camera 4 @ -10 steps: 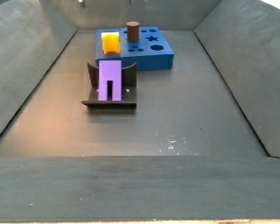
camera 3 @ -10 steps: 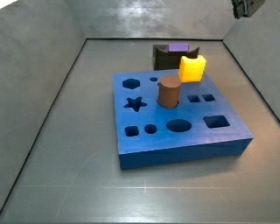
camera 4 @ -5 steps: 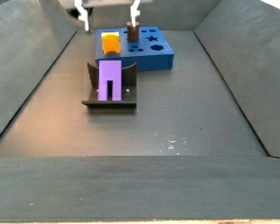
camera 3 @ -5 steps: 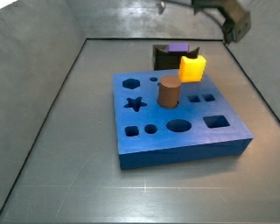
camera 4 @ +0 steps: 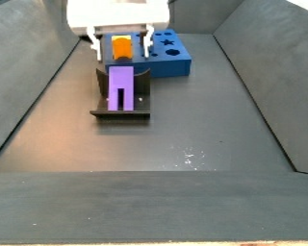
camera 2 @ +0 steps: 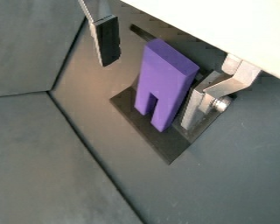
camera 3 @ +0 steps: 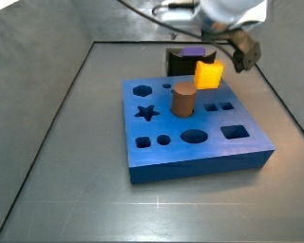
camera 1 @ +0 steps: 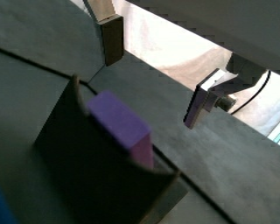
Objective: Pick up the double-square object. Move up. Rotate the double-square object. Place the double-square object on the fixture. Regrasp the double-square object. Move to above the board. Insert the double-square object.
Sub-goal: Regrasp the double-square object.
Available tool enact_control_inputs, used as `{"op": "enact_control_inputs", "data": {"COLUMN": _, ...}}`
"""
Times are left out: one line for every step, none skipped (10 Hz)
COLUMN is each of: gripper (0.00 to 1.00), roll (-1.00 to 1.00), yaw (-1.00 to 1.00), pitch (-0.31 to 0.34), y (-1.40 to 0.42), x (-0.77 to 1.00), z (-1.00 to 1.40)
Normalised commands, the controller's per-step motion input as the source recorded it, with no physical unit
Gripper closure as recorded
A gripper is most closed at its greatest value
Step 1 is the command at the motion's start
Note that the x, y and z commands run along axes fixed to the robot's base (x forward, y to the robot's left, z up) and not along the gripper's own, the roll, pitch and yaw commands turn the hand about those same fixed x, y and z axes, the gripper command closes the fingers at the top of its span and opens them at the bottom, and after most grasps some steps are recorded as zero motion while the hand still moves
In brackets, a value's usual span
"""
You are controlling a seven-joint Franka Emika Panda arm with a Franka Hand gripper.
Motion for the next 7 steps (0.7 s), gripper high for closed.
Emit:
{"op": "enact_control_inputs", "data": {"gripper": 0.00, "roll": 0.07, "yaw": -0.05, "pitch": -0.036, "y": 0.02, "x": 0.10, "z": -0.83}}
{"op": "enact_control_inputs", "data": {"gripper": 0.00, "roll": 0.07, "yaw": -0.04, "pitch": -0.015, "y": 0.02, "x": 0.09, "z": -0.69}}
{"op": "enact_control_inputs", "data": {"gripper": 0.00, "roll": 0.07, "yaw": -0.03, "pitch": 0.004, "y": 0.01, "x": 0.08, "z": -0.51}}
{"op": "enact_control_inputs", "data": {"gripper": 0.00, "roll": 0.07, "yaw": -0.02, "pitch": 0.007, "y": 0.01, "x": 0.08, "z": -0.42}}
{"op": "enact_control_inputs", "data": {"gripper": 0.00, "roll": 0.07, "yaw": 0.00, "pitch": 0.009, "y": 0.01, "x": 0.07, "z": -0.26}}
{"op": "enact_control_inputs", "data": {"gripper": 0.00, "roll": 0.07, "yaw": 0.01, "pitch": 0.019, "y": 0.01, "x": 0.03, "z": -0.20}}
{"op": "enact_control_inputs", "data": {"gripper": 0.00, "roll": 0.07, "yaw": 0.01, "pitch": 0.020, "y": 0.01, "x": 0.02, "z": -0.20}}
